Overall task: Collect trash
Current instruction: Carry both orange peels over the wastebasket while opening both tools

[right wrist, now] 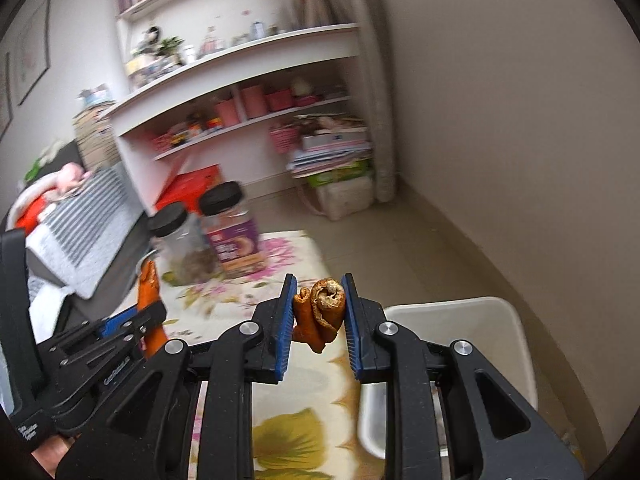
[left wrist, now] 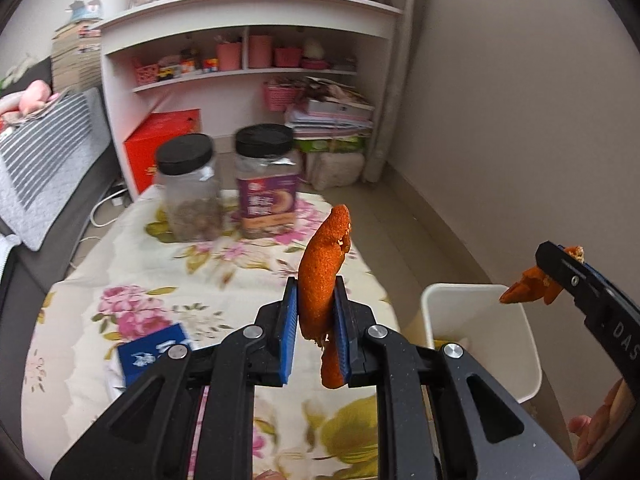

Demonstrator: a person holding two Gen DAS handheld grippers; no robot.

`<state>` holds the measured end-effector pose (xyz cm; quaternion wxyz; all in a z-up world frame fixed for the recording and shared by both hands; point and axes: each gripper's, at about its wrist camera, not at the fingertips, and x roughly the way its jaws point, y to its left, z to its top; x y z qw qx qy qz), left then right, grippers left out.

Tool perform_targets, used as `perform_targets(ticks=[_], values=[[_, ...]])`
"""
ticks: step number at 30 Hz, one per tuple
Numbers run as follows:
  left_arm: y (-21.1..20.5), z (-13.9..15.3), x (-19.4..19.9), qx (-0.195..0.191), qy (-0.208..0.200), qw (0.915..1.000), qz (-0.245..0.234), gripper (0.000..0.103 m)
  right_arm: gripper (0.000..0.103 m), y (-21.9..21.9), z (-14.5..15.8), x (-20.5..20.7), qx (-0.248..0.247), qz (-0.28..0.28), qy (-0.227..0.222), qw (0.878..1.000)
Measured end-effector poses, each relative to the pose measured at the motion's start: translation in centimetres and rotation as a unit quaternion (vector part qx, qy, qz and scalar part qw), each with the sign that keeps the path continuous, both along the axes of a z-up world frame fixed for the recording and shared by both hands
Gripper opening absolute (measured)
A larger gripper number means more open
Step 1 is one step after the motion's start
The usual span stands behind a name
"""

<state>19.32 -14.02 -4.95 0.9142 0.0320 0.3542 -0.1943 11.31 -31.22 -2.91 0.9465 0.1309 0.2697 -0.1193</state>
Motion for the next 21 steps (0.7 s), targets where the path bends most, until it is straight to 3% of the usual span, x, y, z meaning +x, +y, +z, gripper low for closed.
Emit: perform_targets(ticks=[4, 5, 7, 10, 14, 21], values=[[-3.0, -0.2, -0.6, 0.002, 0.005, 0.9997, -0.023, 0.017, 0.030, -3.0, 0.0, -1.4, 0.003, -0.046, 0.004, 0.999], [-3.6, -0.3, -0.8, 0.002, 0.006, 0.9996, -0.028, 0.017, 0.036, -3.9, 0.0, -1.8, 0.007, -0.062, 0.004, 0.998], [-5.4, -0.5, -1.1, 0.004, 0.010, 0.9990, -0.043, 0.017, 0.060, -5.4, 0.1, -2.9, 0.008, -0.100, 0.001, 0.995], [-7.6, -0.8, -1.7, 0.007, 0.013, 0.9980, -0.061, 0.017, 0.077, -7.7, 0.4, -4.6, 0.013, -0.157, -0.011, 0.988], [-10.8, -1.3, -2.4, 0.006, 0.025, 0.9960, -0.086, 0.018, 0.085, -10.2, 0.7, -6.7, 0.021, -0.215, -0.028, 0.976], [-15.4, -2.6, -3.2, 0.005, 0.053, 0.9908, -0.125, 0.023, 0.092, -12.5, 0.7, -9.1, 0.029, -0.262, -0.040, 0.964]])
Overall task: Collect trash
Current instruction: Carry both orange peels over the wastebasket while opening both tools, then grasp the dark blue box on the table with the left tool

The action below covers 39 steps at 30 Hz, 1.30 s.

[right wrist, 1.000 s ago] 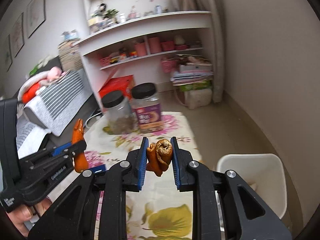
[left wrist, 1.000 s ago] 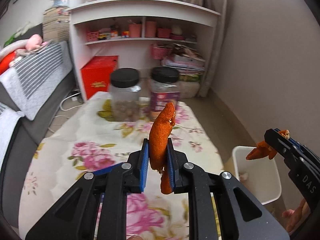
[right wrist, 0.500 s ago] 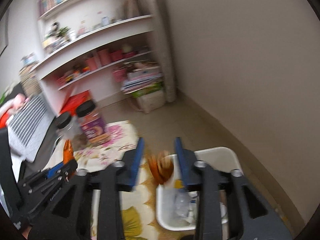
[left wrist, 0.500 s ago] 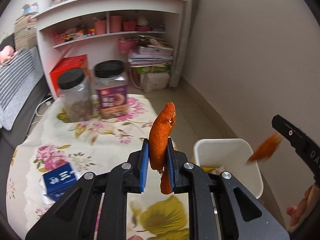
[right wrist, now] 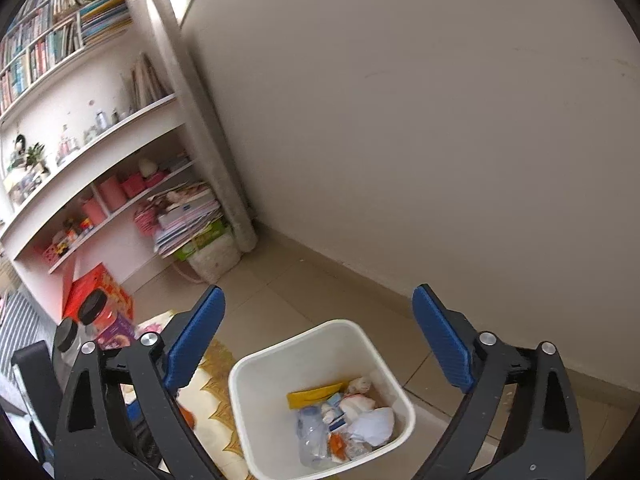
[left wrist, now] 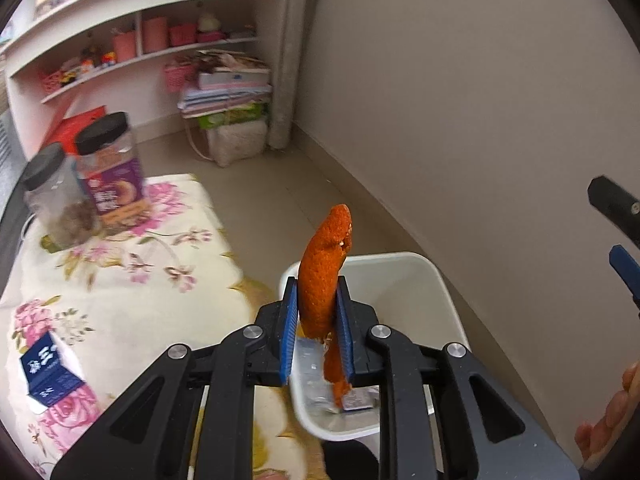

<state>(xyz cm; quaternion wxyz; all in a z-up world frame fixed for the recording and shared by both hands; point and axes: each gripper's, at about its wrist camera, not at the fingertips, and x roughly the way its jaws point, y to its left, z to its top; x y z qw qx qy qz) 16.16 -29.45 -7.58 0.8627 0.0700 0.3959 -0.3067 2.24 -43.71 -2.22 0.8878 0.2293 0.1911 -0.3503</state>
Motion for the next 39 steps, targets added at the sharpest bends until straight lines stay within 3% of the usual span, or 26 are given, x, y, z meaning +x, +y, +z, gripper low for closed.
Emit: perform_targets(ticks=[1, 2, 3, 6, 10, 13, 14, 17, 20, 23, 28, 32, 34, 35, 39], values=[[-0.5, -0.2, -0.1, 0.002, 0.003, 1.0000, -0.005, 0.029, 0.093, 0.0, 0.0, -0.3, -0.003, -0.006, 0.000, 1.000], [-1.0, -0.5, -0.2, 0.004, 0.007, 0.9999, -0.011, 0.047, 0.094, 0.0, 0.1, -0.4, -0.005, -0.010, 0.000, 1.000], [-1.2, -0.6, -0.3, 0.004, 0.010, 0.9998, -0.015, 0.059, 0.094, -0.1, 0.1, -0.6, -0.006, -0.015, -0.002, 1.000], [-1.7, -1.4, -0.7, 0.018, 0.024, 0.9988, -0.039, 0.073, 0.096, -0.2, 0.4, -1.0, -0.006, -0.024, -0.007, 1.000], [-0.1, -2.7, -0.5, 0.079, 0.031, 0.9927, -0.086, 0.084, 0.096, -0.1, 0.3, -0.9, 0.010, -0.012, -0.010, 1.000], [2.9, -4.4, 0.3, 0.180, 0.006, 0.9746, -0.133, 0.087, 0.096, 1.0, 0.2, 0.4, 0.011, 0.016, 0.003, 1.000], [4.6, -5.3, 0.8, 0.237, -0.015, 0.9598, -0.150, 0.087, 0.096, 1.5, 0.1, 0.9, 0.012, 0.026, 0.007, 1.000], [8.6, -7.3, 2.6, 0.320, 0.002, 0.9312, -0.175, 0.089, 0.096, 3.3, -0.4, 3.2, 0.017, 0.067, 0.029, 0.997], [12.8, -8.8, 5.0, 0.380, 0.018, 0.9083, -0.174, 0.093, 0.096, 5.4, -1.0, 5.5, 0.012, 0.101, 0.055, 0.993], [16.2, -10.0, 8.2, 0.421, 0.028, 0.8937, -0.152, 0.094, 0.096, 7.7, -1.4, 7.7, 0.002, 0.130, 0.078, 0.988], [20.9, -12.2, 12.7, 0.431, 0.086, 0.8898, -0.125, 0.094, 0.096, 11.3, -2.8, 11.3, -0.007, 0.173, 0.119, 0.978], [23.0, -14.1, 14.5, 0.419, 0.118, 0.8935, -0.112, 0.094, 0.096, 13.7, -3.8, 13.8, -0.007, 0.199, 0.144, 0.969], [23.8, -14.5, 14.9, 0.408, 0.124, 0.8980, -0.111, 0.092, 0.096, 14.7, -4.3, 14.8, -0.005, 0.210, 0.154, 0.965], [24.7, -14.6, 15.1, 0.395, 0.129, 0.9031, -0.108, 0.082, 0.096, 15.1, -4.5, 15.2, -0.005, 0.215, 0.158, 0.964], [27.5, -13.7, 16.2, 0.350, 0.141, 0.9241, -0.062, 0.066, 0.096, 17.6, -5.2, 16.9, -0.009, 0.238, 0.171, 0.956]])
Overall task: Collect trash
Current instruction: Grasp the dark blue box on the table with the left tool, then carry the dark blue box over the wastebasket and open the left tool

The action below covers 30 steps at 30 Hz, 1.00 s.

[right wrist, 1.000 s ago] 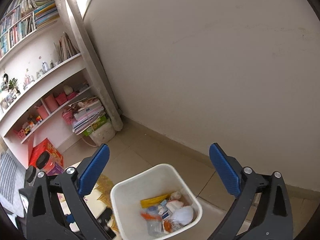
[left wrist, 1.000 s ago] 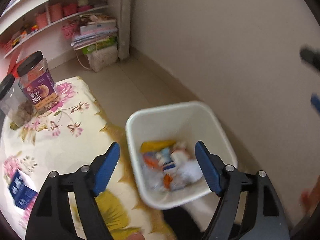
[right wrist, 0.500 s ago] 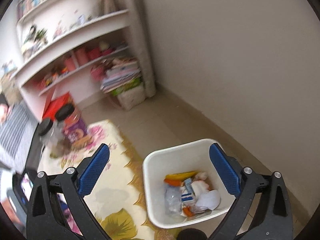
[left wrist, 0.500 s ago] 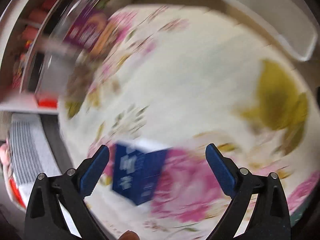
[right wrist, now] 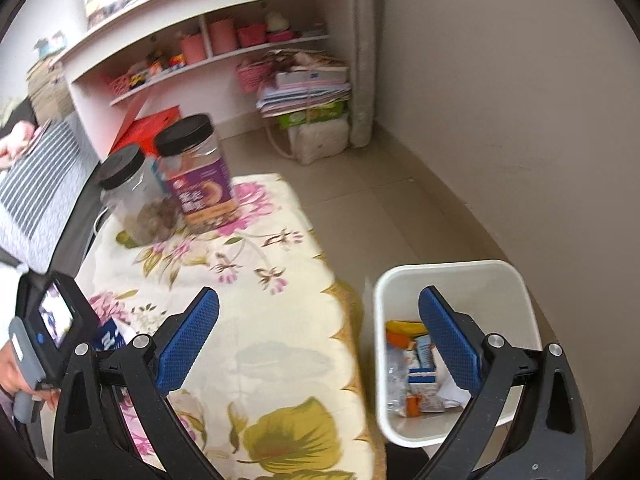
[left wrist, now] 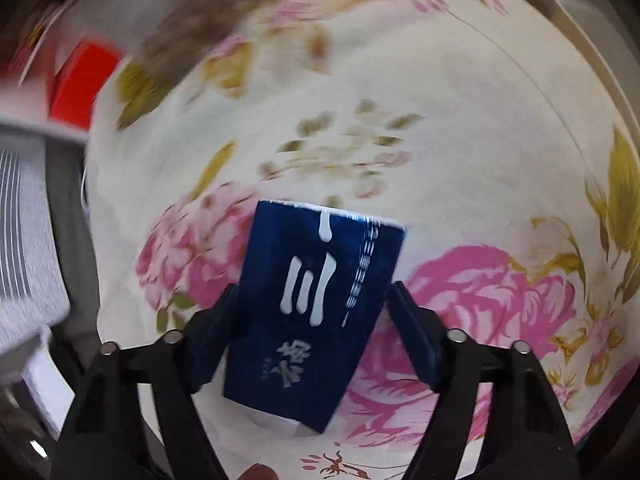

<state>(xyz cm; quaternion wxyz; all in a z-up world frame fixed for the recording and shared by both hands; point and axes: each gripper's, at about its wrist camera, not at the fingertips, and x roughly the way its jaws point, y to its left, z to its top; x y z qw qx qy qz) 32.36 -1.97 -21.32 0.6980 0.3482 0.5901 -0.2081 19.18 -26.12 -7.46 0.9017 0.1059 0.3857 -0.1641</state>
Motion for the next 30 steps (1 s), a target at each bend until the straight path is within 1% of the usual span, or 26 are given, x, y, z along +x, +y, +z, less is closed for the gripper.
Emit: perform_targets(ticks=[1, 2, 4, 5, 7, 8, 9, 10, 11, 12, 13, 14, 16, 18, 19, 22, 25, 27, 30], values=[[1.0, 0.5, 0.6, -0.015, -0.004, 0.9996, 0.024, 0.065, 0.096, 0.4, -0.1, 0.3, 0.000, 0.005, 0.001, 1.000], [2.4, 1.1, 1.3, -0.040, -0.008, 0.9975, 0.058, 0.061, 0.096, 0.9, -0.2, 0.6, 0.001, 0.010, 0.003, 1.000], [4.9, 2.4, 2.4, -0.085, -0.018, 0.9894, 0.116, 0.059, 0.096, 2.0, -0.4, 1.3, 0.003, 0.024, 0.005, 1.000], [6.4, 3.2, 2.8, -0.112, -0.023, 0.9824, 0.148, 0.058, 0.096, 2.4, -0.4, 1.5, 0.003, 0.029, 0.006, 1.000], [8.9, 4.7, 3.3, -0.169, -0.034, 0.9645, 0.201, 0.058, 0.096, 3.4, -0.5, 1.8, 0.004, 0.041, 0.007, 0.999], [10.7, 5.8, 3.4, -0.210, -0.041, 0.9485, 0.233, 0.058, 0.096, 3.9, -0.5, 2.0, 0.004, 0.046, 0.007, 0.999], [11.8, 6.4, 3.4, -0.235, -0.044, 0.9374, 0.253, 0.058, 0.096, 4.3, -0.5, 2.1, 0.003, 0.051, 0.007, 0.999], [13.0, 7.1, 3.1, -0.264, -0.047, 0.9234, 0.274, 0.058, 0.096, 4.8, -0.5, 2.2, 0.002, 0.056, 0.008, 0.998], [13.3, 7.8, 2.5, -0.283, -0.050, 0.9137, 0.287, 0.058, 0.096, 5.1, -0.5, 2.2, 0.000, 0.059, 0.007, 0.998], [14.0, 8.5, 2.1, -0.306, -0.054, 0.9010, 0.302, 0.058, 0.096, 5.4, -0.5, 2.2, -0.002, 0.063, 0.008, 0.998], [14.3, 9.1, 1.6, -0.318, -0.058, 0.8939, 0.311, 0.058, 0.096, 5.6, -0.5, 2.2, -0.003, 0.064, 0.009, 0.998], [14.6, 10.0, 0.8, -0.331, -0.069, 0.8847, 0.321, 0.058, 0.096, 5.7, -0.5, 2.3, -0.003, 0.066, 0.009, 0.998], [14.9, 11.2, 0.2, -0.350, -0.088, 0.8718, 0.332, 0.058, 0.096, 5.7, -0.6, 2.2, -0.003, 0.068, 0.011, 0.998], [15.0, 12.4, -1.2, -0.377, -0.109, 0.8533, 0.343, 0.058, 0.096, 5.5, -0.5, 1.9, -0.003, 0.067, 0.010, 0.998], [14.6, 12.6, -1.3, -0.386, -0.115, 0.8476, 0.346, 0.058, 0.096, 5.3, -0.4, 1.8, -0.004, 0.066, 0.009, 0.998], [13.5, 14.4, -3.6, -0.405, -0.155, 0.8335, 0.343, 0.058, 0.096, 4.6, -0.1, 1.2, -0.005, 0.061, 0.004, 0.998], [11.6, 15.8, -5.6, -0.425, -0.188, 0.8250, 0.322, 0.058, 0.096, 3.4, 0.2, 0.3, -0.004, 0.051, -0.001, 0.999], [10.2, 16.5, -6.6, -0.428, -0.203, 0.8261, 0.305, 0.058, 0.096, 2.5, 0.3, -0.3, -0.002, 0.045, -0.004, 0.999], [7.2, 17.1, -8.2, -0.430, -0.211, 0.8324, 0.278, 0.058, 0.096, 0.9, 0.6, -1.3, 0.000, 0.031, -0.010, 0.999]])
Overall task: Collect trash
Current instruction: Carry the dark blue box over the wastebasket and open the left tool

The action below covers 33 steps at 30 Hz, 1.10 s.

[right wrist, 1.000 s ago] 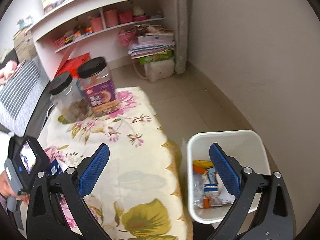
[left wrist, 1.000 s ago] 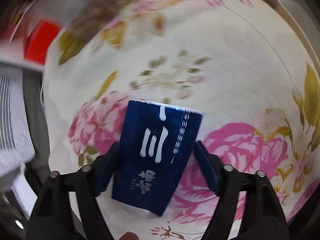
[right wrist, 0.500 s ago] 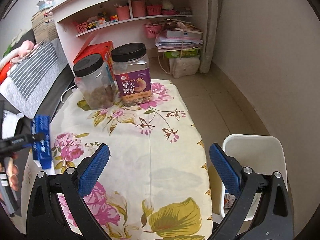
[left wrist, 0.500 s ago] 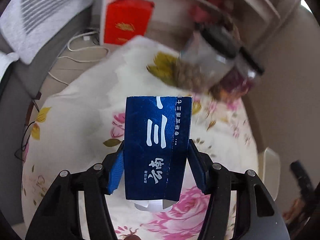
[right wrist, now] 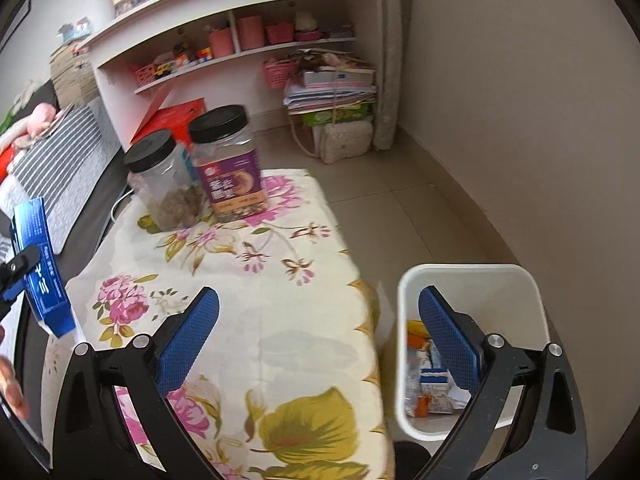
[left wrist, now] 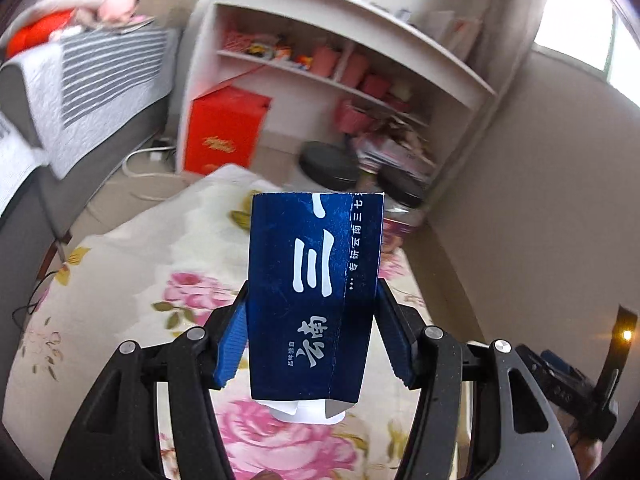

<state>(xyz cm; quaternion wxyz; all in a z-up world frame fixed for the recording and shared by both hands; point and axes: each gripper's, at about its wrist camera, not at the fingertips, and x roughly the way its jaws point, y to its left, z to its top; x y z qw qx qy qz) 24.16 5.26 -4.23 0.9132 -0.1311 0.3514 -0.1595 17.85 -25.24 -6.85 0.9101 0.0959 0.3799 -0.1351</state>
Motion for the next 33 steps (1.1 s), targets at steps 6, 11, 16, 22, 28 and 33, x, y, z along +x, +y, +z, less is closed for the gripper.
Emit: perform_targets(ticks=[6, 11, 16, 22, 28, 33], values=[[-6.1, 0.2, -1.4, 0.000, -0.005, 0.9987, -0.050, 0.058, 0.096, -4.0, 0.9, -2.7, 0.013, -0.040, -0.021, 0.999], [-11.5, -0.1, -2.1, -0.001, 0.002, 0.9957, -0.093, 0.058, 0.096, -7.5, 2.0, -5.4, 0.011, -0.085, -0.047, 0.995], [-17.7, -0.5, -2.8, -0.005, 0.016, 0.9895, -0.144, 0.058, 0.096, -11.6, 2.8, -8.6, 0.026, -0.139, -0.075, 0.987], [-24.6, -0.8, -3.9, -0.021, 0.040, 0.9797, -0.195, 0.058, 0.096, -16.5, 3.5, -13.2, 0.044, -0.219, -0.114, 0.968], [-31.8, -1.1, -5.5, -0.016, 0.053, 0.9683, -0.243, 0.060, 0.096, -19.7, 3.0, -16.5, 0.039, -0.267, -0.122, 0.955], [-34.6, -2.3, -5.8, -0.010, 0.087, 0.9616, -0.260, 0.080, 0.096, -21.3, 2.9, -18.6, 0.034, -0.295, -0.129, 0.946]])
